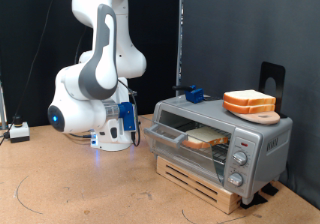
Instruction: Make a piece of toast with the oven
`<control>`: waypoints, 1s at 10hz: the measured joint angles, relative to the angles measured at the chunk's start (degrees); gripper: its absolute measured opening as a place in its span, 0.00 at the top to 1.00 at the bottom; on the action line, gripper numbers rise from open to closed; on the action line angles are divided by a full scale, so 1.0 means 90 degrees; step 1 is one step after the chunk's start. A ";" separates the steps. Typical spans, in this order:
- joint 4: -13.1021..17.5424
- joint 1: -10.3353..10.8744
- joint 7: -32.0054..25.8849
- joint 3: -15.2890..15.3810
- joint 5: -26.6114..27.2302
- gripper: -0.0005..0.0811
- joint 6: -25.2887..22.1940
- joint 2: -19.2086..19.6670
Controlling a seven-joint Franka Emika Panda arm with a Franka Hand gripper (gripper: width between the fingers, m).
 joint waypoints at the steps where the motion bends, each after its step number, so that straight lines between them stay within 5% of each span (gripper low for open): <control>1: -0.0249 0.0029 0.0033 0.0064 0.0072 0.00 0.0183 -0.0273; 6: -0.1420 0.0127 0.0477 0.0479 0.0370 0.00 0.0759 -0.1434; 10: -0.1307 -0.0200 0.0998 0.0243 0.0348 0.00 0.1464 -0.1363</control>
